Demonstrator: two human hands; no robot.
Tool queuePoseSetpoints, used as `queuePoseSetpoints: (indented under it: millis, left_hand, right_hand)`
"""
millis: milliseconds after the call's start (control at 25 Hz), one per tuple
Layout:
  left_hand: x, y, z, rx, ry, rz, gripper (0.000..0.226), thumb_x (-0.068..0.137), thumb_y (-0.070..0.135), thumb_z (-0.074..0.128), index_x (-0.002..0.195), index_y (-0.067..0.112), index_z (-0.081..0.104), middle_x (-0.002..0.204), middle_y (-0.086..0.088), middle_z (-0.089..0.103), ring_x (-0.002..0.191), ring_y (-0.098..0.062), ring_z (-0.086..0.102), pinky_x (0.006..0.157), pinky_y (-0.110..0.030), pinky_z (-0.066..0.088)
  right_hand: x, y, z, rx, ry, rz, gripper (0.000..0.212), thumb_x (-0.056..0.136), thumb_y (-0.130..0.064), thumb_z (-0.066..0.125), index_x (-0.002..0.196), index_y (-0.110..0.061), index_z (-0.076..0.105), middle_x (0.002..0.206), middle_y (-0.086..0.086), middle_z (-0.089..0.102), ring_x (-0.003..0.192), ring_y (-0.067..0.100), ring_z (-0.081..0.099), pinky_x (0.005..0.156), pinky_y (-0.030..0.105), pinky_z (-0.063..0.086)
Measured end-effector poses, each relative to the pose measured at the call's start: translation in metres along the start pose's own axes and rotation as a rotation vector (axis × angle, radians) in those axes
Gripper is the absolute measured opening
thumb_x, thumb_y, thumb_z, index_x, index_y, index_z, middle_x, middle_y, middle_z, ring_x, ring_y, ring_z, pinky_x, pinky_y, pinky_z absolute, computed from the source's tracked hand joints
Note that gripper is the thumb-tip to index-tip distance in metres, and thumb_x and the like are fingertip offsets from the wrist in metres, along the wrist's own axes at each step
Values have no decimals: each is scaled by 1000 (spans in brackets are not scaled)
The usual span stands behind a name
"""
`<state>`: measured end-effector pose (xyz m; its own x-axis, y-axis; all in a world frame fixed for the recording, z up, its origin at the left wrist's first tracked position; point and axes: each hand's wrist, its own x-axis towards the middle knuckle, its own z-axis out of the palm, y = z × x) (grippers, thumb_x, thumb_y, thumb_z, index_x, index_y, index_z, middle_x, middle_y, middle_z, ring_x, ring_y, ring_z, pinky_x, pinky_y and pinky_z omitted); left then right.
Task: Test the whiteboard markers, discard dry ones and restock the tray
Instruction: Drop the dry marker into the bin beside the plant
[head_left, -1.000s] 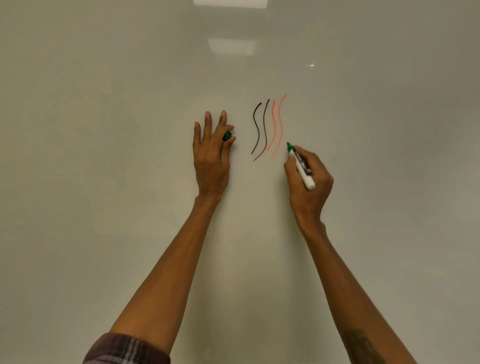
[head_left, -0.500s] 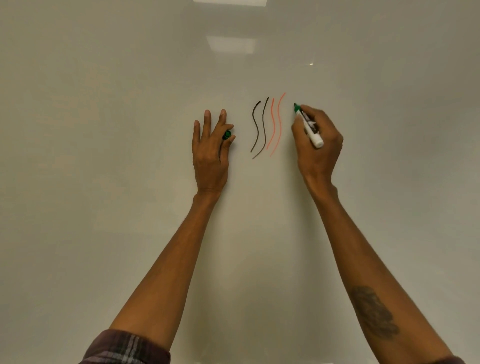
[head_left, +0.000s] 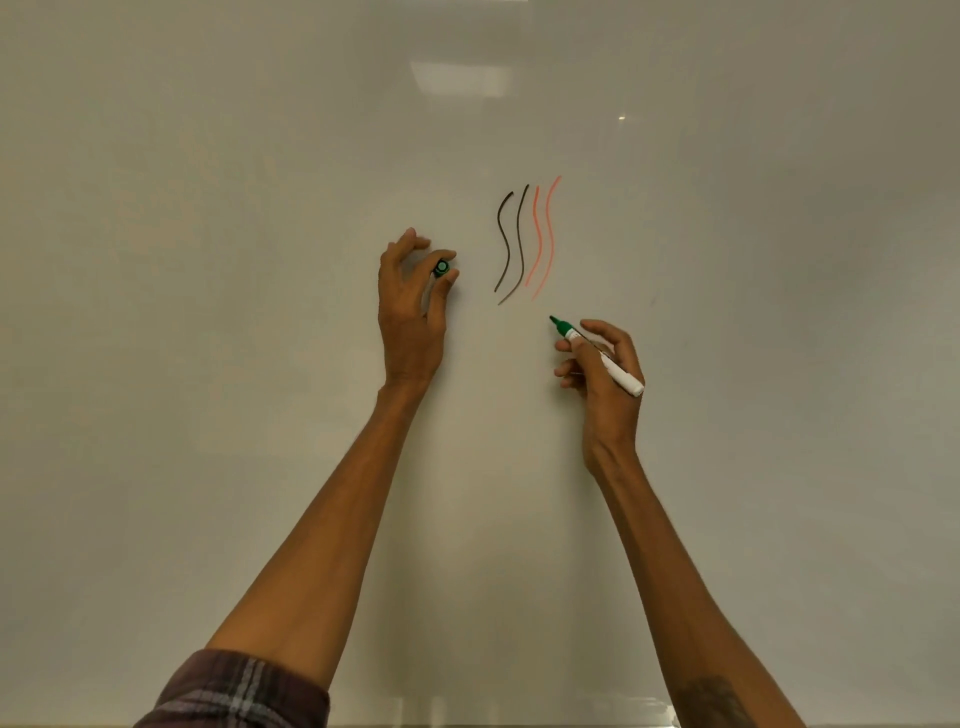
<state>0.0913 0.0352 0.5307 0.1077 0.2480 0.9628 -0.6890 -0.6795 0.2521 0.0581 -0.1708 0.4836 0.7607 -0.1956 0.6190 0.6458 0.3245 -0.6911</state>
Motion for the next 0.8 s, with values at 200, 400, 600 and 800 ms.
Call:
queuePoseSetpoints:
  millis: [200, 400, 600, 800]
  left_hand:
    - [-43, 15, -23, -83, -59, -175, 23, 98, 16, 61, 117, 8, 69, 116, -8, 61, 120, -17, 56, 107, -36, 45]
    - [-89, 30, -53, -332, 1, -576, 32, 97, 18, 62, 130, 18, 64, 106, -1, 68, 101, -7, 64, 95, -23, 49]
    - [-145, 23, -76, -508, 164, -921, 26, 97, 26, 61, 121, 21, 69, 104, 7, 75, 106, -22, 69, 102, -41, 52]
    - [-177, 17, -92, -523, 206, -1023, 32, 97, 25, 60, 125, 12, 68, 107, 1, 75, 107, -21, 69, 99, -39, 54]
  right_hand:
    - [-41, 24, 13, 309, -88, 276, 25, 99, -11, 51, 118, -1, 64, 104, 20, 71, 93, 27, 68, 83, 32, 56]
    - [-88, 49, 31, 365, -150, 421, 30, 101, -11, 47, 124, 4, 59, 113, 25, 69, 99, 33, 69, 87, 35, 56]
    - [-125, 72, 44, 321, -179, 484, 28, 101, -11, 49, 121, 4, 62, 111, 24, 70, 99, 36, 70, 86, 35, 58]
    - [-150, 89, 52, 270, -189, 538, 23, 99, -12, 53, 114, -1, 66, 107, 21, 72, 94, 33, 72, 84, 34, 60]
